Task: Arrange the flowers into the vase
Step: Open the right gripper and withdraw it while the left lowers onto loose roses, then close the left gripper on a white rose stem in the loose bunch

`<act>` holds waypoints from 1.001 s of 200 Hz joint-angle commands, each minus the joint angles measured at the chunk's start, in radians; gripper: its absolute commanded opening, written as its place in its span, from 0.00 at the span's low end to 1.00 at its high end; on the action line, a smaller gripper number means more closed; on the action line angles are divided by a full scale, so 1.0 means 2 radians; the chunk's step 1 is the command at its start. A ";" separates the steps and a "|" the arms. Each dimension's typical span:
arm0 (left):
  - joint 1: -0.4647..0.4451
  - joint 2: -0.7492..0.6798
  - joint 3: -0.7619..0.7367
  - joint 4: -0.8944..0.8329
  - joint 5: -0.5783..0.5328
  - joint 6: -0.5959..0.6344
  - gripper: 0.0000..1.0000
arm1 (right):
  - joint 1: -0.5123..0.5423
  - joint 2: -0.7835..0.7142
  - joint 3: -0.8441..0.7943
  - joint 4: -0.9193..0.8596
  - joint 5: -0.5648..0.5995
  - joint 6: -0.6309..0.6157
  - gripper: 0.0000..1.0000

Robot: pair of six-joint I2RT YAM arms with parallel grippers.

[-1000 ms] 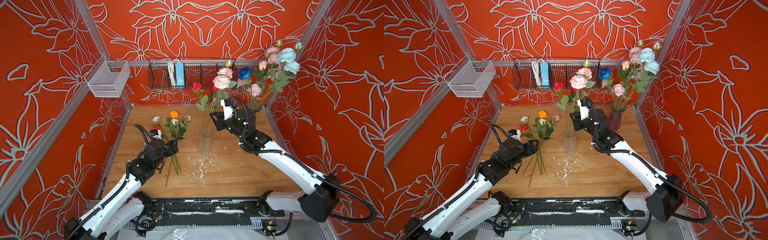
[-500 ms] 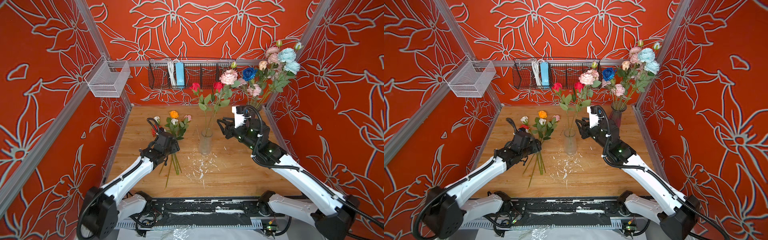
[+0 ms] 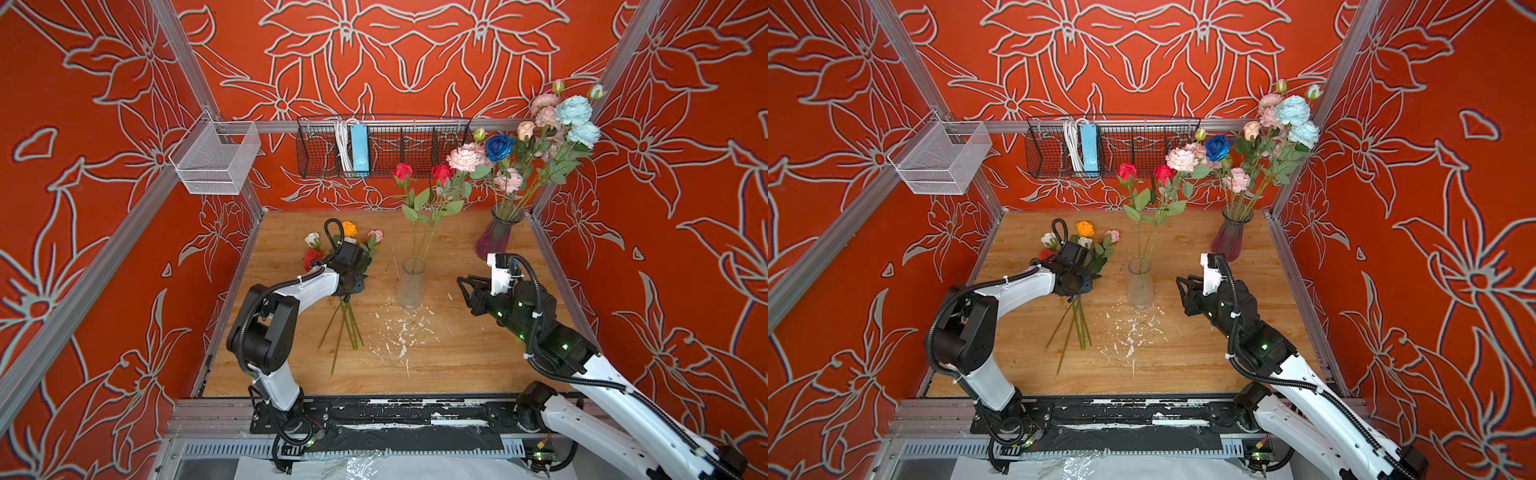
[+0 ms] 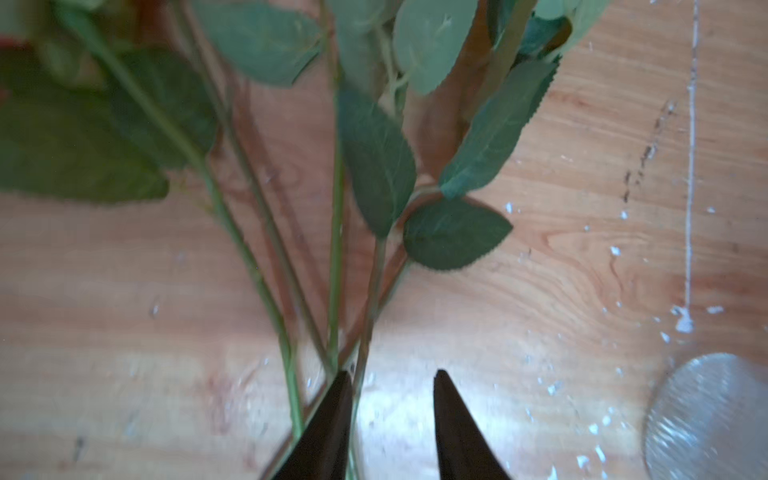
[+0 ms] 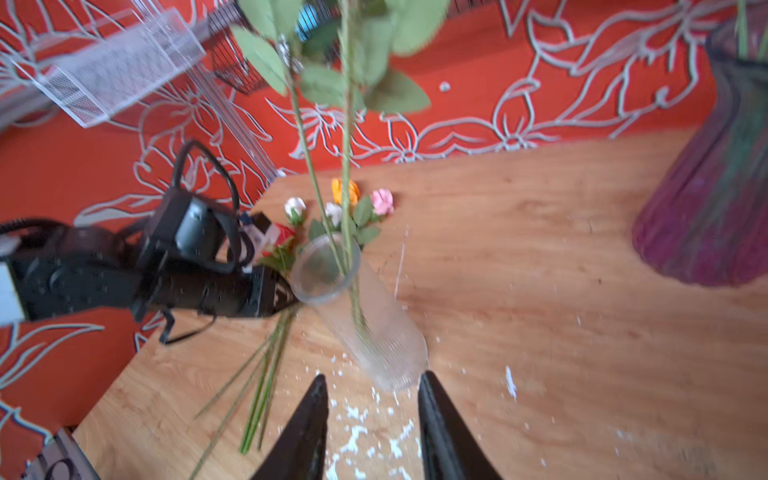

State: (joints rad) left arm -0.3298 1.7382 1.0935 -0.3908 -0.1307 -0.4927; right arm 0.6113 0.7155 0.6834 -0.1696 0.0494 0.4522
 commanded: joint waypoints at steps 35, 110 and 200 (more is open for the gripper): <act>0.004 0.052 0.056 -0.051 -0.024 0.030 0.25 | 0.002 -0.017 -0.019 -0.025 0.019 0.015 0.37; 0.004 0.066 0.063 -0.070 -0.035 0.042 0.26 | 0.002 -0.023 -0.030 -0.029 0.024 0.013 0.37; 0.004 0.045 0.087 -0.091 -0.002 0.044 0.00 | 0.001 -0.044 -0.020 -0.043 0.027 0.008 0.37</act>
State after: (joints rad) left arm -0.3264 1.8931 1.2400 -0.5308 -0.1692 -0.3996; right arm 0.6113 0.6605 0.6365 -0.2417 0.0757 0.4603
